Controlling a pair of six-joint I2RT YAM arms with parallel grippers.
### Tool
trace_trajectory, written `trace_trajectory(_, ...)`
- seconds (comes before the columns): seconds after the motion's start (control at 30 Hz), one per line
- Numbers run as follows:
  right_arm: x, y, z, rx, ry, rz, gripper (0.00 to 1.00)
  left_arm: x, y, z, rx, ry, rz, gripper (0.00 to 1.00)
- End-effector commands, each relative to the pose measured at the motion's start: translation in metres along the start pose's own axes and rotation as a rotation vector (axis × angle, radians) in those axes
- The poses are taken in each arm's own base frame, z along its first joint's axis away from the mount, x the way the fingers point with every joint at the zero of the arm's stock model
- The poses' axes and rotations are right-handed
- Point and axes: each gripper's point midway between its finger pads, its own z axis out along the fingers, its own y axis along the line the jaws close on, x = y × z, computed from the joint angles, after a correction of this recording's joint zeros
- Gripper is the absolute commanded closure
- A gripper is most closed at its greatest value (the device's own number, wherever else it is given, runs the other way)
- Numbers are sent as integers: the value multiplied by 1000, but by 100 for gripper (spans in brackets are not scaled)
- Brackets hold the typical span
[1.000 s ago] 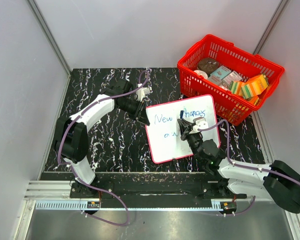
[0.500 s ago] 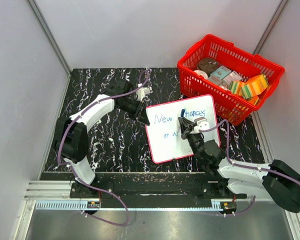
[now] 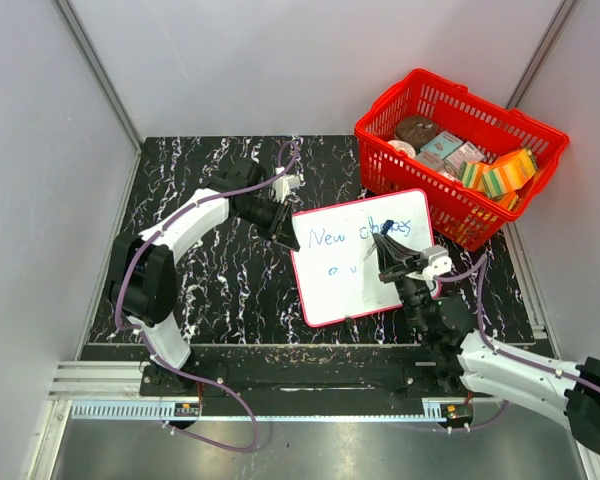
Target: Write a sentence on the whiteboard
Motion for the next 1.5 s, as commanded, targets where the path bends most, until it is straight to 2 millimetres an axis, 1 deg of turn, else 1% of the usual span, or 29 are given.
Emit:
trace_trajectory(0.0, 7, -5, -3, 18, 29, -19, 100, -4, 24, -1, -164, -4, 144, 100)
trace_trajectory(0.03, 12, -4, -2, 19, 42, -29, 100, -3, 25, -1, -164, -2, 143, 100)
trace_trajectory(0.17, 18, -3, 4, 29, 58, -50, 100, -3, 24, -1, -162, -4, 145, 100)
trace_trajectory(0.3, 17, -3, 9, 40, 42, -51, 100, -3, 23, -2, -163, -4, 149, 100)
trace_trajectory(0.57, 19, -5, 9, 53, 29, -54, 100, -3, 24, -1, -161, -4, 147, 100)
trace_trajectory(0.6, 17, -5, 10, 57, 19, -54, 100, -2, 24, -1, -161, -2, 145, 100)
trace_trajectory(0.8, 21, -3, 13, 54, 20, -62, 100, -3, 23, -2, -160, -4, 150, 100)
trace_trajectory(0.83, 24, -4, 13, 58, 27, -66, 100, -3, 22, -2, -159, -4, 149, 100)
trace_trajectory(0.9, 23, -6, 12, 68, 14, -65, 100, -4, 22, -2, -157, -7, 152, 100)
trace_trajectory(1.13, 28, -7, 13, 78, 20, -77, 100, -3, 22, -2, -156, -5, 153, 100)
trace_trajectory(1.33, 32, -4, 14, 70, 28, -75, 100, -3, 21, -2, -156, -6, 150, 100)
trace_trajectory(1.47, 27, -10, 12, 90, 12, -69, 100, -3, 21, -3, -156, -8, 155, 100)
